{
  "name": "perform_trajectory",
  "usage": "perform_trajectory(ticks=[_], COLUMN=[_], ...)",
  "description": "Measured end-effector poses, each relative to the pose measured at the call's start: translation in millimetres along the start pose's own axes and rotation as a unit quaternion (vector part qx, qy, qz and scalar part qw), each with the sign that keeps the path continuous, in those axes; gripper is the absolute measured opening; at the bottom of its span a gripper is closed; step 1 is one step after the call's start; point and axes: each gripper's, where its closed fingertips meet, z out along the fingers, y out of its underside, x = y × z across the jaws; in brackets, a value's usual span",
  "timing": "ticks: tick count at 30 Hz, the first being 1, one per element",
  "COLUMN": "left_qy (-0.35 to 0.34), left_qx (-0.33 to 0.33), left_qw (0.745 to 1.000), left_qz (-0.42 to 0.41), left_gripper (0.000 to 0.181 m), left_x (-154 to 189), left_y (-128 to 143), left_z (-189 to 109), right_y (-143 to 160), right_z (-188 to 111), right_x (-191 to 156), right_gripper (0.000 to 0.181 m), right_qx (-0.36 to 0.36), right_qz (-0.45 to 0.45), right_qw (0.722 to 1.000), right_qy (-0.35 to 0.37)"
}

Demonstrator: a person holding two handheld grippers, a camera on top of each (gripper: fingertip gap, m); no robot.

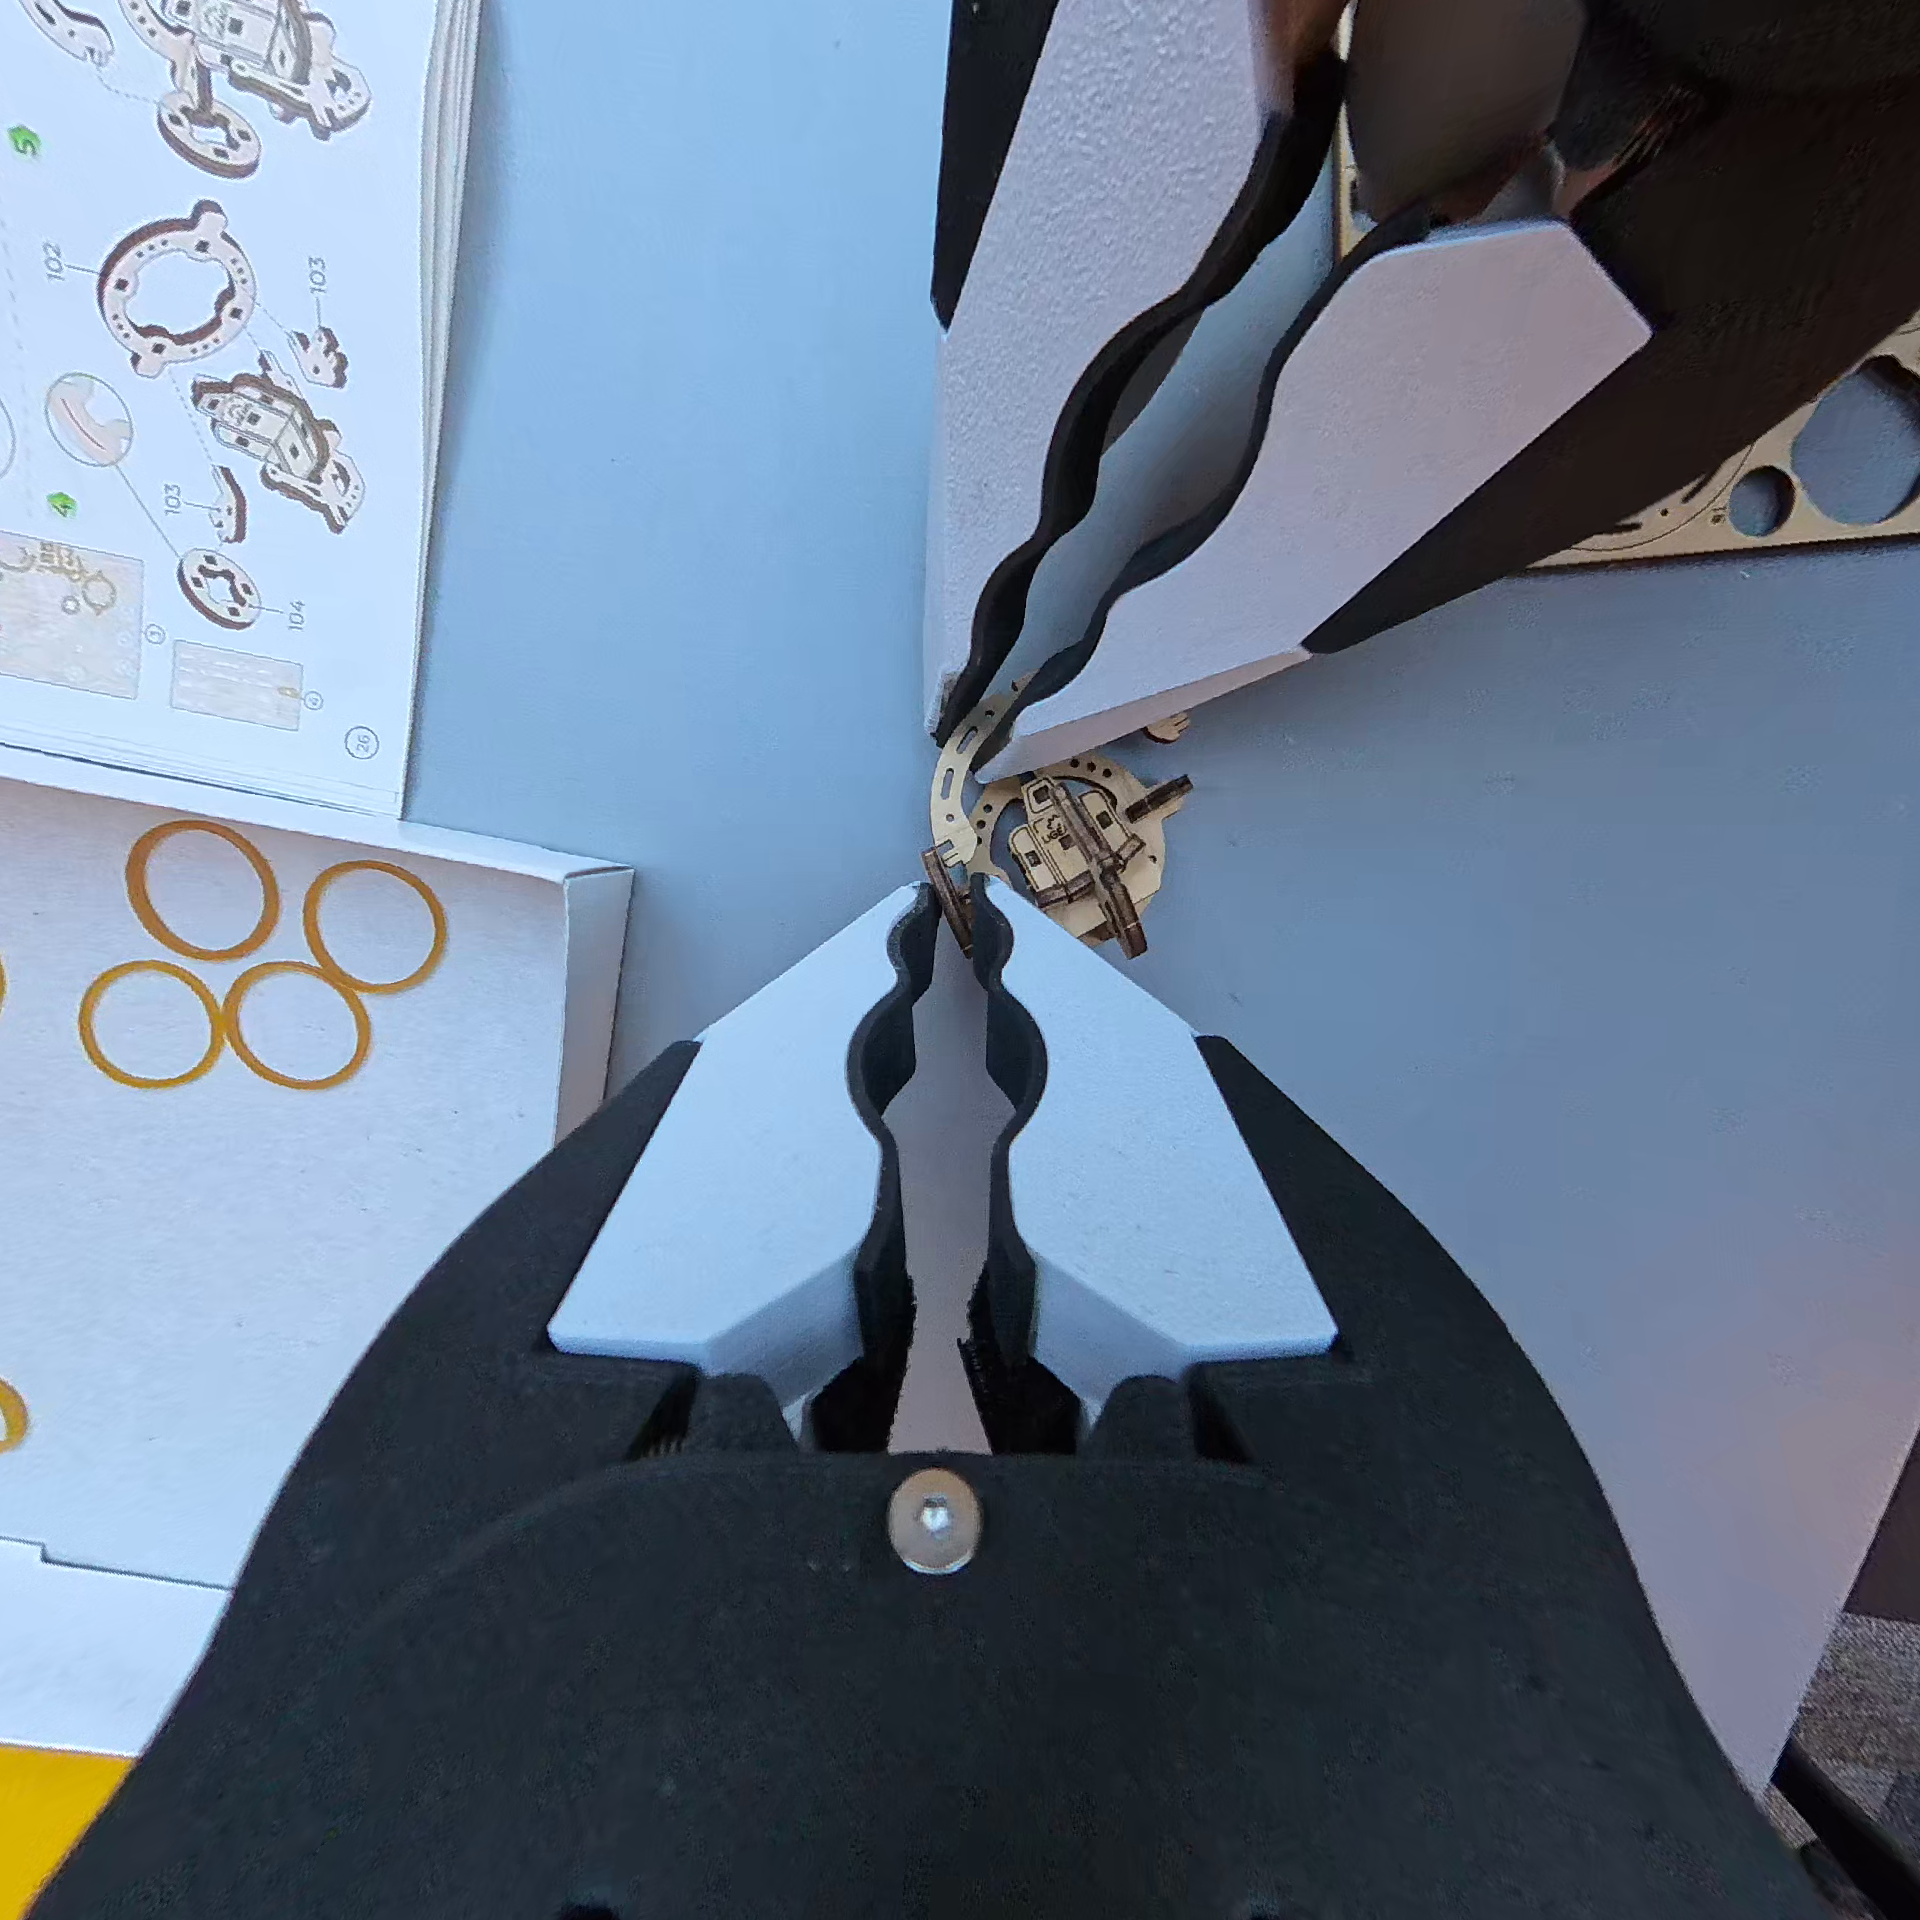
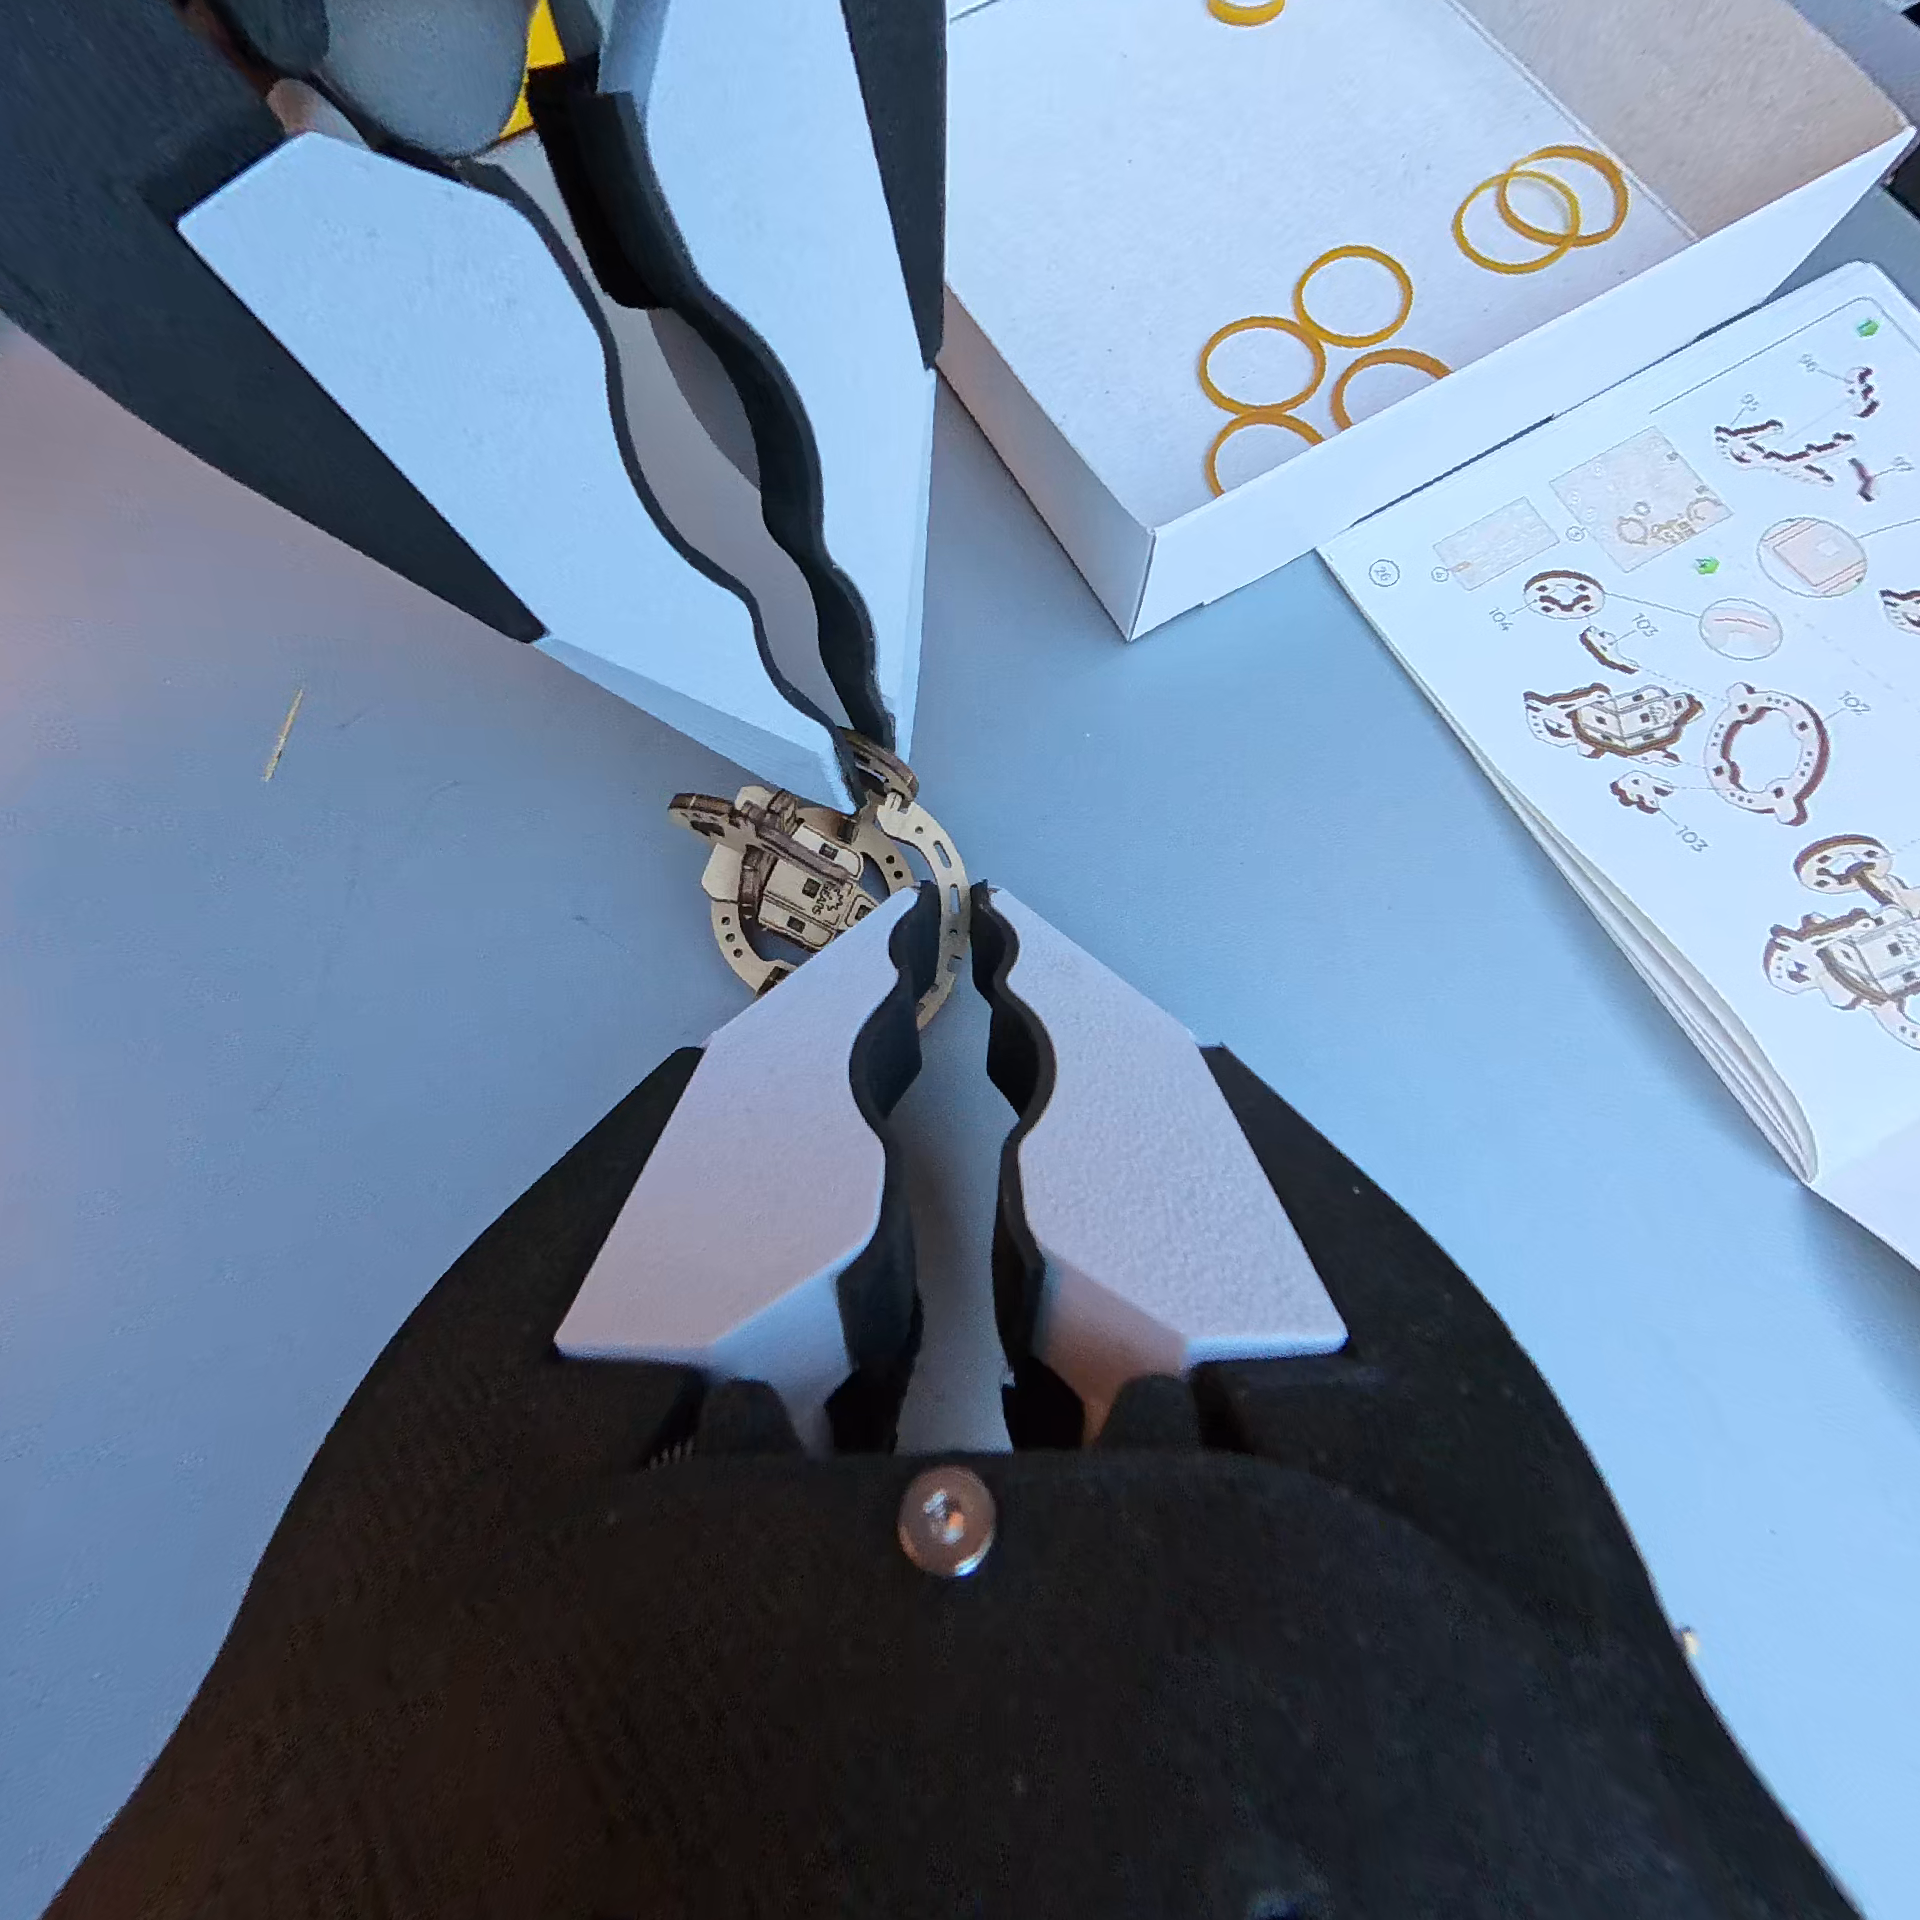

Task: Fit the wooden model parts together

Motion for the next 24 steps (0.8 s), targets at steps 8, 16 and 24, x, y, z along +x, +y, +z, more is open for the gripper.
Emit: perform_trajectory(ticks=[8,16,24], left_qy=[-0.005,-0.004,-0.006], left_qx=[0.006,0.015,0.015], left_qw=[1.0,1.0,1.0], left_qz=[0.001,-0.014,-0.023], left_gripper=[0.004,0.006,0.01], left_x=[-1.5,-3.0,-4.7], left_y=[-1.5,-0.2,0.1], left_z=[-0.1,0.6,3.1], right_y=[-0.9,-1.4,-2.1], right_z=[-0.6,2.2,4.1], right_x=[2.0,2.2,3.7], right_gripper=[0.004,0.004,0.004], right_qx=[0.007,0.005,0.005], right_qz=[0.039,0.035,0.031], right_qw=[0.999,0.999,0.999], right_qy=[-0.026,-0.02,-0.017])
